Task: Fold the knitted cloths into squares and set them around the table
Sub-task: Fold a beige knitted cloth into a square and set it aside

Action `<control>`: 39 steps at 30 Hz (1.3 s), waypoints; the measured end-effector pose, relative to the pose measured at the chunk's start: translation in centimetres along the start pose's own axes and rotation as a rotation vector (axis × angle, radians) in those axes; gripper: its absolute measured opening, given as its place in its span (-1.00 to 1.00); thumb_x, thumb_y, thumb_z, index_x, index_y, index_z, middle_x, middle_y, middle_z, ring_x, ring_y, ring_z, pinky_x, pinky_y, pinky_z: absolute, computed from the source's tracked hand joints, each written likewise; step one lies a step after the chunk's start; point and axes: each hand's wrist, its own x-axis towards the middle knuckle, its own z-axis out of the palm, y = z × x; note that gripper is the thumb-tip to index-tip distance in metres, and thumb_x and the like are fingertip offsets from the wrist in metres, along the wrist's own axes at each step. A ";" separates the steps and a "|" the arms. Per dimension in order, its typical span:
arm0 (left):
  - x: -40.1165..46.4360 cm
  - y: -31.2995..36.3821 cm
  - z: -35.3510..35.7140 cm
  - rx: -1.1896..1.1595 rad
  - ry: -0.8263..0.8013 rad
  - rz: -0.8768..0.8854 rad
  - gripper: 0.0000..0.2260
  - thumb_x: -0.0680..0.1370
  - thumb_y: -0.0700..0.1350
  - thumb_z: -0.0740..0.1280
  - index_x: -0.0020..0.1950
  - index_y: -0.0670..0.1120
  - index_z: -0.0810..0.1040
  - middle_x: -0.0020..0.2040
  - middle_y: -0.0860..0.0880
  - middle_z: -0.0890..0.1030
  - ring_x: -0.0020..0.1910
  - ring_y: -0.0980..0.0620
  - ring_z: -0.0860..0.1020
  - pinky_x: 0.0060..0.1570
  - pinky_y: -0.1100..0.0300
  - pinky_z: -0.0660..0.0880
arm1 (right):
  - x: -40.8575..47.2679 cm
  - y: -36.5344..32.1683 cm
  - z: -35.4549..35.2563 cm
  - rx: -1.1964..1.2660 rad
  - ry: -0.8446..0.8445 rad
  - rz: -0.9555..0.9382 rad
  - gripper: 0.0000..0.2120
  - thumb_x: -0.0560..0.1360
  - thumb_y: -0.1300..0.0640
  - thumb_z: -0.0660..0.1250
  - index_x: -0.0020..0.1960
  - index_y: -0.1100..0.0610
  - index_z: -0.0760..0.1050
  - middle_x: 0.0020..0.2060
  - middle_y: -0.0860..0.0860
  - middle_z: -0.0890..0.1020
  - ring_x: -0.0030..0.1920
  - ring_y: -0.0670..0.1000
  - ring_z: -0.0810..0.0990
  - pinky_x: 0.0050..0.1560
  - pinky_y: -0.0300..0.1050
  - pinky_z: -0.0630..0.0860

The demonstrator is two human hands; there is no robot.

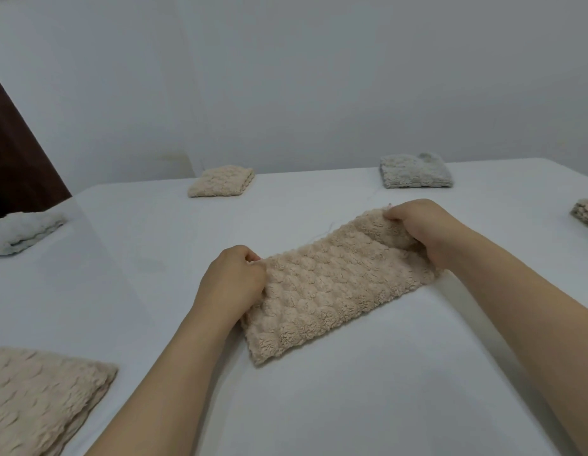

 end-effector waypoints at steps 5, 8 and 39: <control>-0.4 0.2 0.1 0.123 -0.012 0.083 -0.81 0.61 -0.09 0.19 -0.13 -0.06 0.54 -0.22 0.03 0.63 -0.17 -0.04 0.60 -0.10 0.04 0.55 | 0.3 0.4 -0.7 0.021 -0.044 -0.104 -0.92 0.54 0.19 0.34 -0.13 0.09 0.48 -0.23 0.06 0.56 -0.29 0.05 0.54 -0.22 -0.03 0.56; -0.3 0.1 0.2 0.173 -0.002 0.107 -0.73 0.63 -0.10 0.13 -0.22 -0.15 0.44 -0.24 -0.04 0.57 -0.28 -0.06 0.51 -0.23 0.07 0.46 | 0.3 0.5 -0.4 -0.002 -0.054 -0.152 -0.89 0.54 0.23 0.33 -0.13 0.07 0.45 -0.20 0.05 0.53 -0.21 0.02 0.51 -0.14 0.02 0.59; -3.7 2.9 1.5 0.245 0.265 0.484 -0.88 0.54 -0.20 0.22 0.06 -0.09 0.48 0.03 -0.04 0.47 0.02 -0.09 0.40 0.03 0.01 0.36 | -1.5 0.1 2.1 -1.170 0.281 -0.591 -0.69 0.60 0.00 0.05 -0.04 0.20 0.45 -0.06 0.17 0.57 -0.10 0.17 0.49 -0.05 0.02 0.44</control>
